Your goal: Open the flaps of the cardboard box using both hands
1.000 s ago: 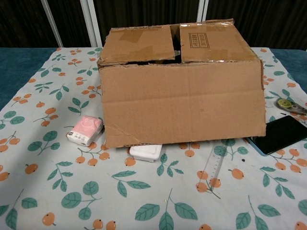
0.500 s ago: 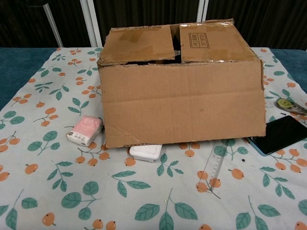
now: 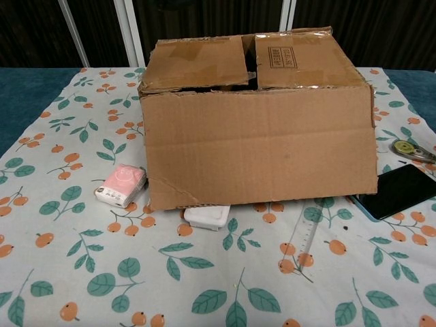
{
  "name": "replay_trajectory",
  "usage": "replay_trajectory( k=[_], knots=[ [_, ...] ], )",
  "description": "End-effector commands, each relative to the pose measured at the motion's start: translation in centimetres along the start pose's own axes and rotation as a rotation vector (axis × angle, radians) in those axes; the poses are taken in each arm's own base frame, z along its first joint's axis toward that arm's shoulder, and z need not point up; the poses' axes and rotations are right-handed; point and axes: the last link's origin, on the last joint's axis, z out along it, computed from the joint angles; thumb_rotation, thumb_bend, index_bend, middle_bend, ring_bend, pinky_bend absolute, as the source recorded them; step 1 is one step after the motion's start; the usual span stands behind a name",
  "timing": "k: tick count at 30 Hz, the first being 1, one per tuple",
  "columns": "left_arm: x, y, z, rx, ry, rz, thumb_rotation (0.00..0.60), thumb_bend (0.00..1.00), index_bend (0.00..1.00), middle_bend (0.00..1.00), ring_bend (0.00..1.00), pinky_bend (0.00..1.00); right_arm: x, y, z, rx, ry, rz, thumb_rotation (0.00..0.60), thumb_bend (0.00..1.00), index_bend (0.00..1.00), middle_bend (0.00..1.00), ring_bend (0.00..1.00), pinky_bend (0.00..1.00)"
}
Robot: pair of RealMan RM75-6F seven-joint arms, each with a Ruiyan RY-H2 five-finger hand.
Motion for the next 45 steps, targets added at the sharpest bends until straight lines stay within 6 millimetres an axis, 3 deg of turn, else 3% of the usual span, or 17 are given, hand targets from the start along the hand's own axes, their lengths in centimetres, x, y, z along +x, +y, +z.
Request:
replay_trajectory(
  k=[1, 13, 20, 33, 45],
  knots=[
    [-0.3, 1.2, 2.2, -0.034, -0.034, 0.036, 0.6, 0.66, 0.01, 0.13, 0.1, 0.25, 0.0, 0.0, 0.0, -0.005, -0.004, 0.01, 0.6, 0.24, 0.0, 0.0, 0.0, 0.21],
    [-0.7, 4.0, 7.4, -0.073, -0.08, 0.074, 0.6, 0.66, 0.02, 0.15, 0.1, 0.25, -0.1, 0.2, 0.1, -0.022, -0.015, 0.041, 0.6, 0.25, 0.0, 0.0, 0.0, 0.21],
    [-0.4, 5.4, 9.0, -0.086, -0.081, 0.077, 0.6, 0.67, 0.05, 0.21, 0.15, 0.28, -0.1, 0.3, 0.2, -0.031, -0.02, 0.053, 0.6, 0.26, 0.0, 0.0, 0.0, 0.21],
    [-1.0, 5.4, 8.9, -0.075, -0.103, 0.081, 0.6, 0.68, 0.12, 0.31, 0.24, 0.31, -0.2, 0.3, 0.2, -0.033, -0.026, 0.066, 0.6, 0.28, 0.0, 0.0, 0.0, 0.21],
    [-0.3, 4.4, 7.9, -0.057, -0.089, 0.082, 0.6, 0.7, 0.19, 0.41, 0.31, 0.36, -0.2, 0.1, 0.1, -0.022, -0.029, 0.063, 0.6, 0.29, 0.0, 0.0, 0.0, 0.21]
  ],
)
